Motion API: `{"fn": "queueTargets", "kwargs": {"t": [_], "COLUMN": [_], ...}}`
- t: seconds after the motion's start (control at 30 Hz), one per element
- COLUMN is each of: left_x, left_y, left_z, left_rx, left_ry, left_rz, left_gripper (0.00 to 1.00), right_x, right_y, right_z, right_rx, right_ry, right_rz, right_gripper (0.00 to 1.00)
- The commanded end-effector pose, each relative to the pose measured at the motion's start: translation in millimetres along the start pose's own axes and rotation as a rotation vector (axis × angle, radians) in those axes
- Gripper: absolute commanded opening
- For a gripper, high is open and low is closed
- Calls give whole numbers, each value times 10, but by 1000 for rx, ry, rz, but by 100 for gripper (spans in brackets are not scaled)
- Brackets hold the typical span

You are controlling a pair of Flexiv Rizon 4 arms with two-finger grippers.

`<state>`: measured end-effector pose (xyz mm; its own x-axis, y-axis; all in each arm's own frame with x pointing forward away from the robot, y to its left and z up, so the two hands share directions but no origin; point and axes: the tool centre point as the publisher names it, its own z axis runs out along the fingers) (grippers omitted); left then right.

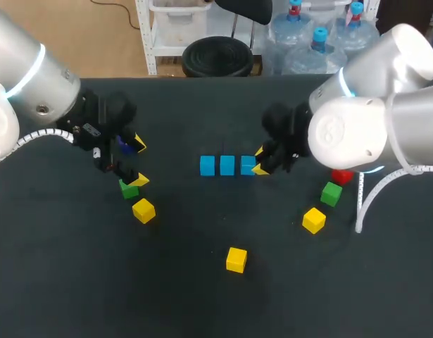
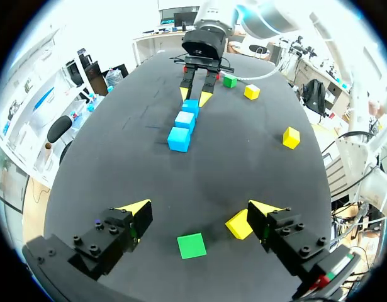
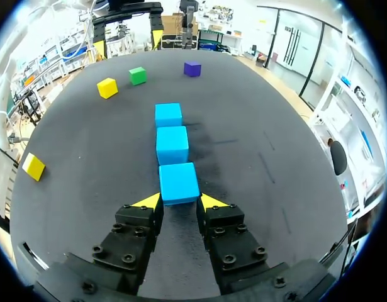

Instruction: Place the blue cubes, place green cubes on the blue cubes, place the yellow cubes on the green cubes, then place the red cubes on the yellow cubes, and place purple cube on the red cubes.

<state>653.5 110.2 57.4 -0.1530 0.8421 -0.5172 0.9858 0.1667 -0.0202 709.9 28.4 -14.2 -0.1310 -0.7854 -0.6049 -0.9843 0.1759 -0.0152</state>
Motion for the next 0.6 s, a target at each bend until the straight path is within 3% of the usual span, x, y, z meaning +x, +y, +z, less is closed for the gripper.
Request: {"fn": "queueTargets", "kwargs": {"t": [0.03,0.47,0.5,0.53,0.57,0.6], "left_x": [13,13,13,13,13,13], "left_y": [3,3,3,3,3,3], "left_z": [-1,-1,-1,-1,-1,-1], "left_rx": [0,0,0,0,0,0], "left_ry": [-4,-4,-4,-4,-4,-4], "left_rz": [3,3,3,3,3,3], "left_gripper": [100,100,100,100,100,100], "right_x": [21,39,39,38,37,37], "right_y": [-29,-11,-10,-9,-8,-7], "right_z": [20,-7,-8,-9,-11,-13], "right_rx": [-5,-16,-16,-18,-20,-21], "right_ry": [-3,8,9,9,10,11], "right_rz": [-1,-8,-9,-9,-10,-10], "right_gripper": [0,0,6,29,45,80]}}
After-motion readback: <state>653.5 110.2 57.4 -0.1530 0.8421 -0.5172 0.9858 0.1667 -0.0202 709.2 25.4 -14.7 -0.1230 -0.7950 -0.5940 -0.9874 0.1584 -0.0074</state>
